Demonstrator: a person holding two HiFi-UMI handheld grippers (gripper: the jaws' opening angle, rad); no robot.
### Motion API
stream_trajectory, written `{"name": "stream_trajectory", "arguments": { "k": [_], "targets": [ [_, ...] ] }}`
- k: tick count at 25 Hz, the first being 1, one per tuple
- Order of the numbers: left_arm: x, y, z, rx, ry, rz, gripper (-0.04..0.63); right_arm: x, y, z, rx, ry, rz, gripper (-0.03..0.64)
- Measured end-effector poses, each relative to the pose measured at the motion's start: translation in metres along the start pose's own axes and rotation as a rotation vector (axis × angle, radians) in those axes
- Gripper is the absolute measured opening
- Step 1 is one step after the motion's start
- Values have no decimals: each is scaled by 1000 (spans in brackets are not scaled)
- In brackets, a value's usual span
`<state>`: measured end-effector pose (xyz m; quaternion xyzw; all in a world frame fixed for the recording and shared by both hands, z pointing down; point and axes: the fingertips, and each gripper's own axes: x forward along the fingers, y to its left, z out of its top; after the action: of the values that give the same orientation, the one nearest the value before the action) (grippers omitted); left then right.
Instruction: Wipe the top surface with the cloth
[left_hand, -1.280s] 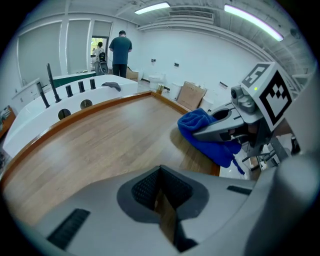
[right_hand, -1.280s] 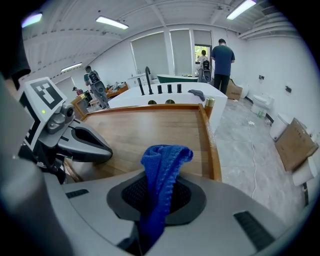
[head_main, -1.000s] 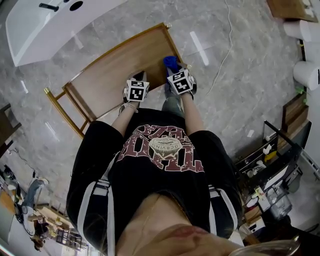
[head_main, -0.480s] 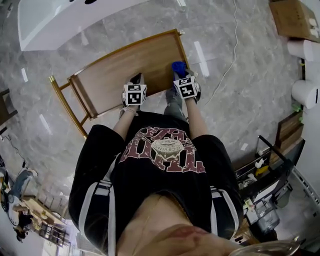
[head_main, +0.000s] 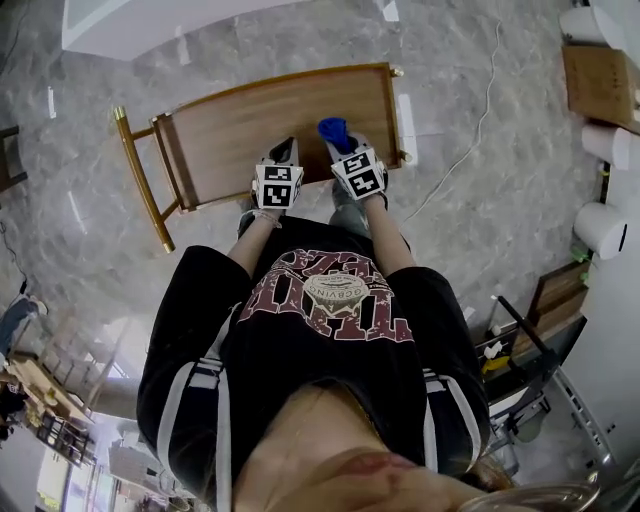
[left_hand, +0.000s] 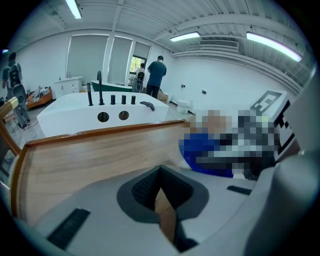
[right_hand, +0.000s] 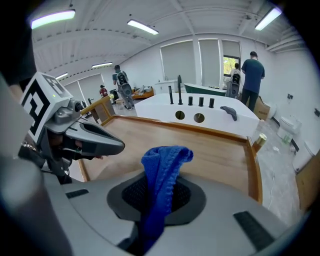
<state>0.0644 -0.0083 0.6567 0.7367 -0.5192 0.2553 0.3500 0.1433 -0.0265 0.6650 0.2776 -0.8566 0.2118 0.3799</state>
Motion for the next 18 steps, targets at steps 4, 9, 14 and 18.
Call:
{"name": "stream_trajectory", "arguments": {
  "k": [4, 9, 14, 18],
  "targets": [
    [-9, 6, 3, -17, -32, 12, 48, 10, 17, 19, -23, -49, 39, 55],
    [-33, 13, 30, -26, -107, 45, 48, 1, 35, 61, -36, -127, 77, 55],
    [-58, 23, 61, -30, -201, 94, 48, -10, 50, 107, -57, -243, 92, 55],
    [-83, 30, 90, -29, -277, 127, 48, -24, 57, 145, -66, -333, 85, 55]
  ]
}}
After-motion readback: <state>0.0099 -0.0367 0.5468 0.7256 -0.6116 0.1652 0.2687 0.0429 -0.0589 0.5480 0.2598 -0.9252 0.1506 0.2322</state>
